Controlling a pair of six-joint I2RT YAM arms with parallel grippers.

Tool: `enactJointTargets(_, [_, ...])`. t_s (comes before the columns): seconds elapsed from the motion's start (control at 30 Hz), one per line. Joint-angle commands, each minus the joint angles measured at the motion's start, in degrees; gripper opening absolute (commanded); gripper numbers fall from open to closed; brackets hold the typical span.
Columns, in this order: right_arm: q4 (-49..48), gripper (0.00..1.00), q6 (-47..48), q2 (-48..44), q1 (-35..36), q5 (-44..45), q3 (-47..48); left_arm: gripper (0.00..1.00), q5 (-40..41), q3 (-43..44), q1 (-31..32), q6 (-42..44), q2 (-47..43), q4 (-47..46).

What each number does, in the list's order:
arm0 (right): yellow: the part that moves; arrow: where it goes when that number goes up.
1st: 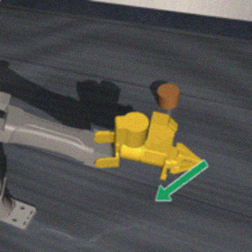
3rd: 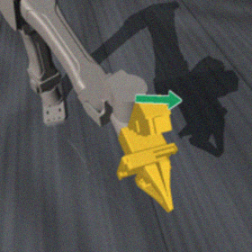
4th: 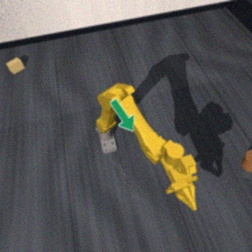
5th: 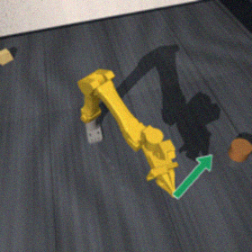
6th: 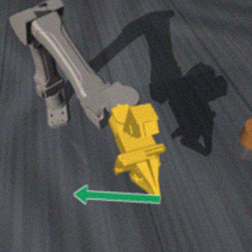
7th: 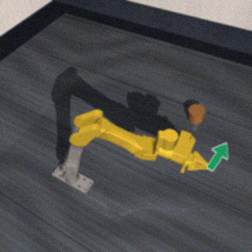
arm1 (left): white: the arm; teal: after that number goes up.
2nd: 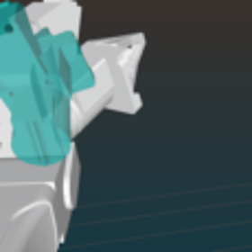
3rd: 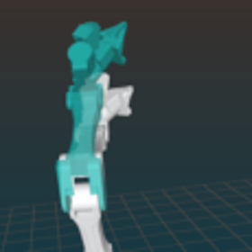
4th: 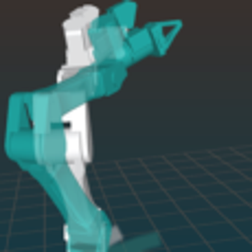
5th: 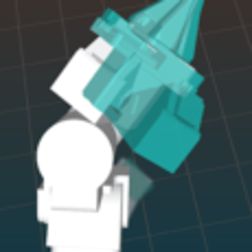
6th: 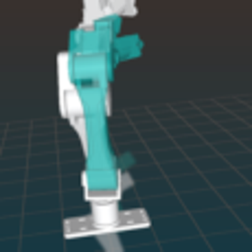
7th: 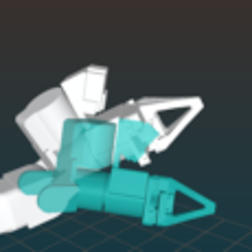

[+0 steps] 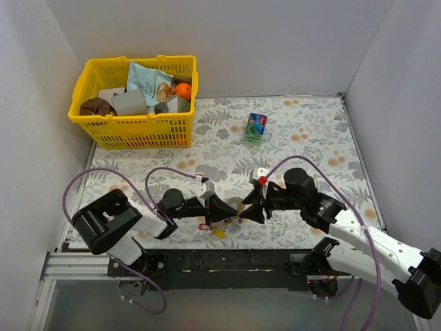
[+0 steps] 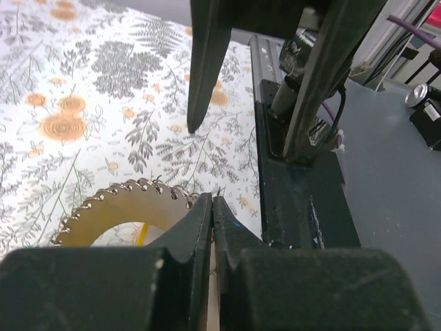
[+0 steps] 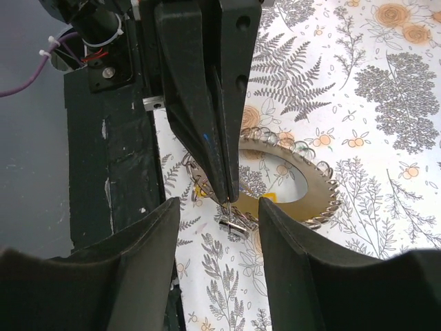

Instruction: Put the keys on the keyring

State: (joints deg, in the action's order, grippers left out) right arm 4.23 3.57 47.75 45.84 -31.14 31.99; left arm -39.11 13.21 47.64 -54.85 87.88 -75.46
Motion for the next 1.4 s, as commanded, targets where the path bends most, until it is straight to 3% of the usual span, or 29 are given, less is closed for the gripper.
enactJointTargets(0.0, [-3.3, 0.56, -0.1, 0.6, -0.1, -2.7, 2.3, 0.0, 0.8, 2.1, 0.2, 1.5, -5.2, -23.9])
enactJointTargets(0.13, [-3.7, 0.51, -0.2, 0.6, 0.0, -2.7, 3.3, 0.0, 0.5, 3.3, 0.2, 4.7, -9.5, -15.8])
enactJointTargets(0.33, [-5.5, 0.52, -1.7, -0.7, -0.1, -0.6, 4.5, 0.0, 0.1, 4.9, 0.2, 10.3, -13.6, -6.5])
enactJointTargets(0.67, [-8.1, 0.56, -3.0, -8.2, -0.5, 5.3, 1.2, 0.0, -0.5, 3.0, 0.2, 9.1, -13.1, -11.1])
enactJointTargets(0.87, [-8.1, 0.55, -2.8, -9.1, -0.8, 3.5, 0.4, 0.0, -2.2, 3.5, 0.2, 9.1, -14.2, -10.7])
enactJointTargets(1.37, [-8.6, 0.36, -2.7, -6.2, -0.8, -5.5, -0.4, 0.0, -1.6, 4.1, 0.2, 10.5, -18.3, -6.0])
